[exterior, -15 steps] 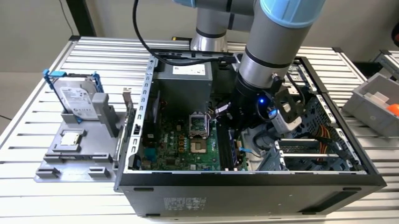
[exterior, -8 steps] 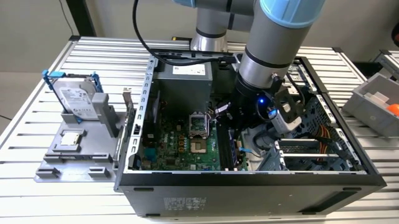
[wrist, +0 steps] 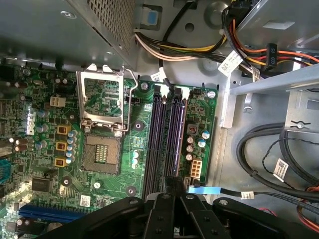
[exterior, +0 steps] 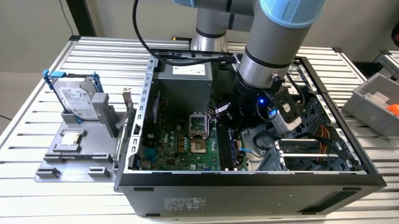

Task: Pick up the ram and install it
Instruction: 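Press down the ram until it locks into place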

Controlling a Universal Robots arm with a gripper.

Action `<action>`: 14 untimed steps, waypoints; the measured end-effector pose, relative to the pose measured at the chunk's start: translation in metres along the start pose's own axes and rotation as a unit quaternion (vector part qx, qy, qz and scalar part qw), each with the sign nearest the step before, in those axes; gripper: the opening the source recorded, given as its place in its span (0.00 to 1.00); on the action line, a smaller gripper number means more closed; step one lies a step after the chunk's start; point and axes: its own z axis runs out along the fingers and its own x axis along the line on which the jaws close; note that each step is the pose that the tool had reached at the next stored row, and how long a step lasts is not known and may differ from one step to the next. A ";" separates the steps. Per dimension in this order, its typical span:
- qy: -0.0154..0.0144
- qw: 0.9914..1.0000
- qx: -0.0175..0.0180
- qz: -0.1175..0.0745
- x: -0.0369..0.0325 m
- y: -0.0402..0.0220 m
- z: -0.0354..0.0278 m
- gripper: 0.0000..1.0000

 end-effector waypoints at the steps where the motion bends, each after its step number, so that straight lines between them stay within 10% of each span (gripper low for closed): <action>1: 0.000 1.000 0.000 -0.002 0.0000 0.0000 0.0000 0.00; 10: -0.001 1.000 0.001 -0.030 0.0000 0.0004 0.0000 0.00; 14: -0.003 0.999 -0.012 -0.034 0.0000 0.0004 0.0000 0.00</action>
